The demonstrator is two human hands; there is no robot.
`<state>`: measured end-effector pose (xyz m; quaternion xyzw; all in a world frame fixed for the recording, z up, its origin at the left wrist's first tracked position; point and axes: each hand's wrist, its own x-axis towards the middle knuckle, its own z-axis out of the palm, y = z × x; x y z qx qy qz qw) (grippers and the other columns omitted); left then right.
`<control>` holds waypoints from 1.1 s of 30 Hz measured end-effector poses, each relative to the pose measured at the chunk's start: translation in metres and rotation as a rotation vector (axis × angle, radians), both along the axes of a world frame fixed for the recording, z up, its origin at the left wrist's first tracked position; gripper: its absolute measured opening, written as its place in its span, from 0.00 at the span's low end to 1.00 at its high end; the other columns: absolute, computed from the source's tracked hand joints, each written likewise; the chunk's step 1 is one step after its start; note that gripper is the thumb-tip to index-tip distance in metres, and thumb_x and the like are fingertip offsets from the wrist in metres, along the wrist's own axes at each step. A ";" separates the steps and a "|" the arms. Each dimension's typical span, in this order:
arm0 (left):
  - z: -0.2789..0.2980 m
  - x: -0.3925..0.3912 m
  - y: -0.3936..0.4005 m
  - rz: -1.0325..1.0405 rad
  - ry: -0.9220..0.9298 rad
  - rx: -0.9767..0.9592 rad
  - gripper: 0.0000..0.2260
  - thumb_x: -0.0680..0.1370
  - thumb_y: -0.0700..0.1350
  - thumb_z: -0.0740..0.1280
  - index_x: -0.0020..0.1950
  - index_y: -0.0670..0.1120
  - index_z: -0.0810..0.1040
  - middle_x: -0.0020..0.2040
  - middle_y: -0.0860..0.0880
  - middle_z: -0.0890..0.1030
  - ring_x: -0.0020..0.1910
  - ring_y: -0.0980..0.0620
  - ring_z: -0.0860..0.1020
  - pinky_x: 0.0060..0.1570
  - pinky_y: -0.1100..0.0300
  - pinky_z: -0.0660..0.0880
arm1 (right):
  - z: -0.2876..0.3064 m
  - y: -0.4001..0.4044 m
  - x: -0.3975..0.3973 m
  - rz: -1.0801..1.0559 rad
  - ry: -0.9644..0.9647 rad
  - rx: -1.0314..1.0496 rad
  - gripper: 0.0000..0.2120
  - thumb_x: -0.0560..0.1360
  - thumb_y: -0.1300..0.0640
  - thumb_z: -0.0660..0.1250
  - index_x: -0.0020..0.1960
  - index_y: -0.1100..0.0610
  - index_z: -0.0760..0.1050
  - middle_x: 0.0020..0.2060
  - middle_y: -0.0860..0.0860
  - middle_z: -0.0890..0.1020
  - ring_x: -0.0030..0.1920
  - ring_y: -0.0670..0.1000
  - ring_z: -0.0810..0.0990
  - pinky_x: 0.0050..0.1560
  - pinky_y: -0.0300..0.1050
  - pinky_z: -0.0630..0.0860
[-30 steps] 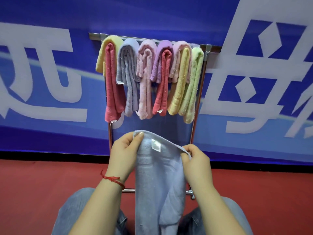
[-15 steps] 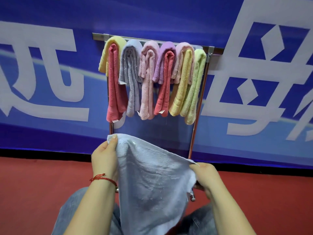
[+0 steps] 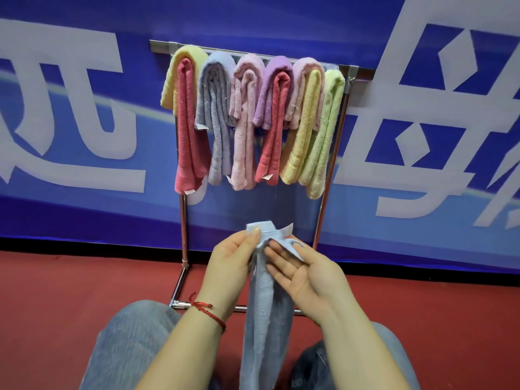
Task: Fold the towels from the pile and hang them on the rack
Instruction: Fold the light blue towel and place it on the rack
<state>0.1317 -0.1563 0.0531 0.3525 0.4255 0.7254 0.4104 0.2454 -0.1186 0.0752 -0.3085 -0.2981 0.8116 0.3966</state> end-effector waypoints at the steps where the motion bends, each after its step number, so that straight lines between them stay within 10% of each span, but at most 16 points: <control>1: 0.000 0.000 -0.001 -0.014 -0.002 0.012 0.11 0.78 0.41 0.60 0.46 0.40 0.81 0.40 0.47 0.85 0.38 0.57 0.81 0.37 0.68 0.76 | 0.001 -0.001 0.001 0.010 0.020 -0.019 0.09 0.80 0.64 0.55 0.49 0.60 0.74 0.37 0.58 0.85 0.36 0.53 0.85 0.46 0.50 0.77; 9: -0.001 0.001 -0.006 -0.079 0.119 0.089 0.11 0.70 0.48 0.65 0.49 0.48 0.82 0.48 0.49 0.85 0.51 0.55 0.81 0.50 0.66 0.76 | 0.005 -0.002 0.002 0.054 0.143 -0.108 0.24 0.80 0.63 0.53 0.34 0.63 0.83 0.39 0.56 0.85 0.38 0.52 0.85 0.42 0.47 0.80; 16: 0.000 0.001 -0.004 0.033 0.124 0.076 0.09 0.78 0.41 0.61 0.49 0.43 0.81 0.46 0.48 0.85 0.48 0.56 0.81 0.49 0.67 0.76 | 0.007 -0.006 0.000 0.175 0.179 -0.144 0.20 0.80 0.61 0.54 0.43 0.66 0.83 0.47 0.58 0.85 0.43 0.52 0.85 0.44 0.47 0.81; 20: 0.001 -0.006 -0.003 0.104 0.156 0.023 0.12 0.80 0.43 0.58 0.48 0.40 0.80 0.45 0.43 0.84 0.46 0.50 0.81 0.49 0.60 0.78 | 0.012 -0.007 -0.001 0.092 -0.055 -0.075 0.13 0.78 0.55 0.60 0.44 0.60 0.80 0.29 0.52 0.81 0.25 0.48 0.80 0.32 0.42 0.80; 25: 0.003 -0.015 -0.003 0.175 0.183 -0.003 0.13 0.81 0.44 0.57 0.45 0.43 0.80 0.43 0.43 0.84 0.45 0.50 0.81 0.49 0.57 0.77 | 0.003 -0.003 0.001 -0.293 -0.618 0.648 0.10 0.72 0.48 0.69 0.50 0.51 0.77 0.26 0.43 0.69 0.26 0.40 0.68 0.37 0.38 0.72; 29: 0.010 -0.016 -0.006 0.125 0.193 0.041 0.13 0.81 0.43 0.56 0.43 0.39 0.77 0.36 0.47 0.81 0.38 0.54 0.79 0.42 0.63 0.76 | -0.004 -0.005 0.000 -0.104 -0.790 1.108 0.07 0.67 0.50 0.74 0.40 0.44 0.76 0.55 0.38 0.72 0.60 0.34 0.67 0.56 0.23 0.60; 33: 0.010 -0.021 -0.006 0.193 0.166 0.054 0.13 0.81 0.42 0.56 0.40 0.43 0.75 0.34 0.51 0.78 0.36 0.60 0.76 0.39 0.68 0.75 | -0.018 0.002 -0.001 0.051 -0.940 1.273 0.11 0.64 0.42 0.74 0.36 0.45 0.75 0.57 0.34 0.72 0.65 0.37 0.62 0.65 0.32 0.58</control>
